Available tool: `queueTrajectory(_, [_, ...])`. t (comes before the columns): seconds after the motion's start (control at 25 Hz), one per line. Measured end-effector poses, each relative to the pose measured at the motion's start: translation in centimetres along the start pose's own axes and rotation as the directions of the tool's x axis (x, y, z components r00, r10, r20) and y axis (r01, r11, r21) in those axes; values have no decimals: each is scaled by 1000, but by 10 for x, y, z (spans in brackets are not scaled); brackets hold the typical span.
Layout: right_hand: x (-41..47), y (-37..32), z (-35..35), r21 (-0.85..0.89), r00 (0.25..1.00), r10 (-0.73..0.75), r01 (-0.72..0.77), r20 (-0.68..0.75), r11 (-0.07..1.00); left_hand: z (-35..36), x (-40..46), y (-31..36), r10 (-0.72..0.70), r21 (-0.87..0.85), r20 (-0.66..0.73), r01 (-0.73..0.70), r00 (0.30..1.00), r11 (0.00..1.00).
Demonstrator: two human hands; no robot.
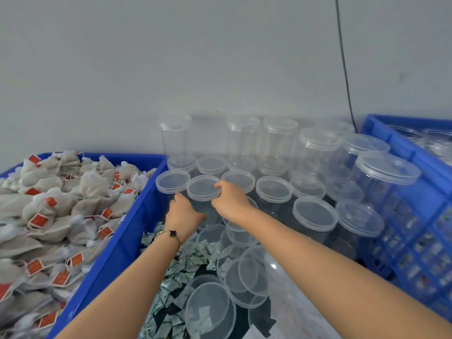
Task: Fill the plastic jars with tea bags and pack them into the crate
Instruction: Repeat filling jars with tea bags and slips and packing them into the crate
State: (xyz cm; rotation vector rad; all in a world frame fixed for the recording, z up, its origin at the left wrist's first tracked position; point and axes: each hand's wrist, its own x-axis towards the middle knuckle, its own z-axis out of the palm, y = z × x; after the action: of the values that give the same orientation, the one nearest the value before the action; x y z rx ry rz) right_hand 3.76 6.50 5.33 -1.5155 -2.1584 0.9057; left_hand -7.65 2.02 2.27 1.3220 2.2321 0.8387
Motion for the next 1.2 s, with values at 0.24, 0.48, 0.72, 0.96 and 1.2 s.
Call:
queueTrajectory(0.24, [-1, -10, 6, 0, 999, 30, -30, 27, 1000, 14, 12, 9, -25, -182, -112, 4, 993, 983])
queueTrajectory(0.48, [-64, -31, -28, 21, 993, -87, 89, -77, 996, -19, -32, 30, 145, -218, -202, -189, 969, 957])
queueTrajectory(0.72, [-184, -44, -47, -99, 962, -233, 220, -145, 970, -35, -143, 34, 246, -242, -412, -365, 878, 899])
queueTrajectory(0.96, [-269, -2, -33, -571, 931, -324, 176, -168, 802, 13, -242, -17, 226, -419, -319, -351, 921, 837])
queueTrajectory(1.2, [-272, 27, 3, -615, 985, -162, 160, 53, 772, 56, -275, -56, 190, -381, -162, -239, 968, 893])
